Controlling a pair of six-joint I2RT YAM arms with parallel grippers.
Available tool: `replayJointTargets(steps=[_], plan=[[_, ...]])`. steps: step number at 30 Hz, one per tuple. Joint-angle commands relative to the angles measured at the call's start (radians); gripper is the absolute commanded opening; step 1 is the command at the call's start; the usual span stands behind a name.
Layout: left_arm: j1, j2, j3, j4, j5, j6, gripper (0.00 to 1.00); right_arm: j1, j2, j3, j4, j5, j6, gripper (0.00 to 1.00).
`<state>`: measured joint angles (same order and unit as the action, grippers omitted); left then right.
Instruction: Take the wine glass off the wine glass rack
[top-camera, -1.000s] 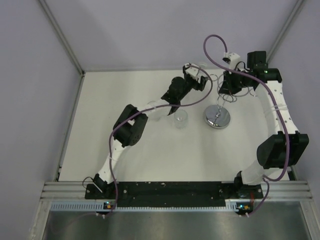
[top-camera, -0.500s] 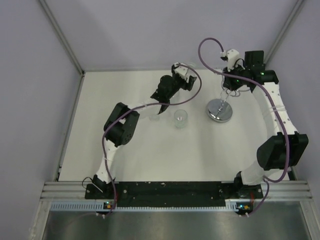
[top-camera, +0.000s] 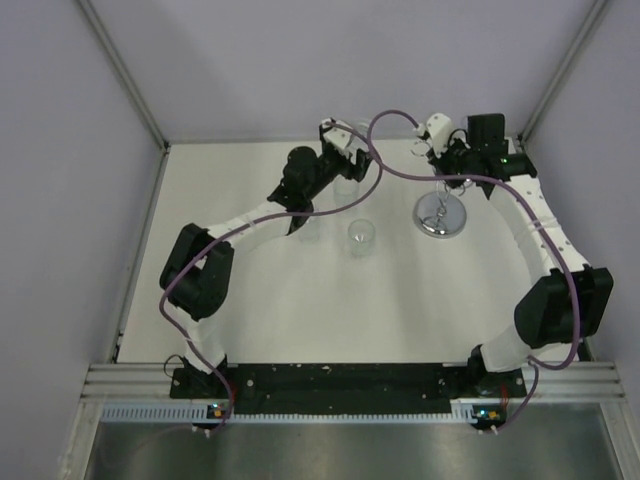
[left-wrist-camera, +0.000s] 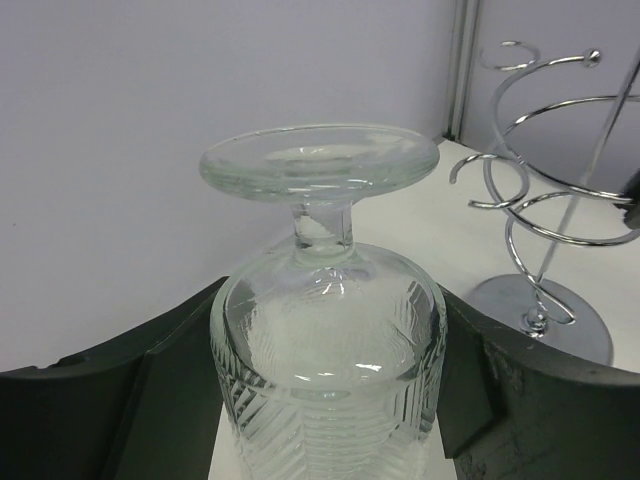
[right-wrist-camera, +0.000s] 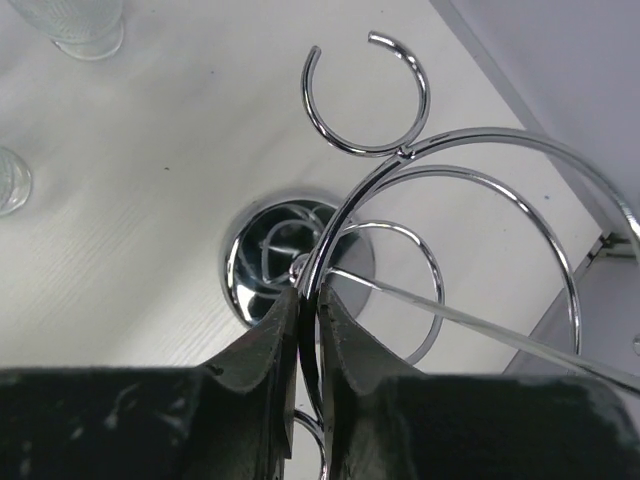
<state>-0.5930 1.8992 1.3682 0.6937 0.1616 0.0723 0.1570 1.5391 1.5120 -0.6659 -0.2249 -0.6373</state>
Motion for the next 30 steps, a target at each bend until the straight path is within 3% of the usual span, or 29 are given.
replayJointTargets(steps=[1, 3, 5, 7, 10, 18, 25, 30], plan=[[0.021, -0.159, -0.041, -0.028, 0.039, -0.043, 0.00, 0.006, -0.083, 0.004, 0.154, -0.042, -0.032, 0.24], [0.031, -0.205, -0.066, -0.083, 0.045, -0.068, 0.00, 0.004, -0.114, -0.012, 0.144, -0.079, -0.021, 0.46], [0.042, -0.248, -0.090, -0.132, 0.061, -0.098, 0.00, 0.004, -0.143, -0.027, 0.143, -0.108, -0.003, 0.60], [0.061, -0.291, -0.107, -0.189, 0.070, -0.141, 0.00, 0.004, -0.175, -0.036, 0.141, -0.142, 0.010, 0.69], [0.117, -0.342, -0.119, -0.293, 0.142, -0.254, 0.00, 0.006, -0.227, -0.052, 0.140, -0.203, 0.014, 0.75], [0.257, -0.546, -0.210, -0.509, 0.295, -0.477, 0.00, 0.073, -0.286, -0.036, 0.152, -0.241, 0.028, 0.76], [0.444, -0.654, -0.225, -0.778, 0.504, -0.641, 0.00, 0.363, -0.318, -0.099, 0.265, -0.107, 0.007, 0.76], [0.622, -0.621, -0.286, -0.836, 0.764, -0.909, 0.00, 0.522, -0.272, -0.060, 0.361, -0.001, 0.181, 0.70]])
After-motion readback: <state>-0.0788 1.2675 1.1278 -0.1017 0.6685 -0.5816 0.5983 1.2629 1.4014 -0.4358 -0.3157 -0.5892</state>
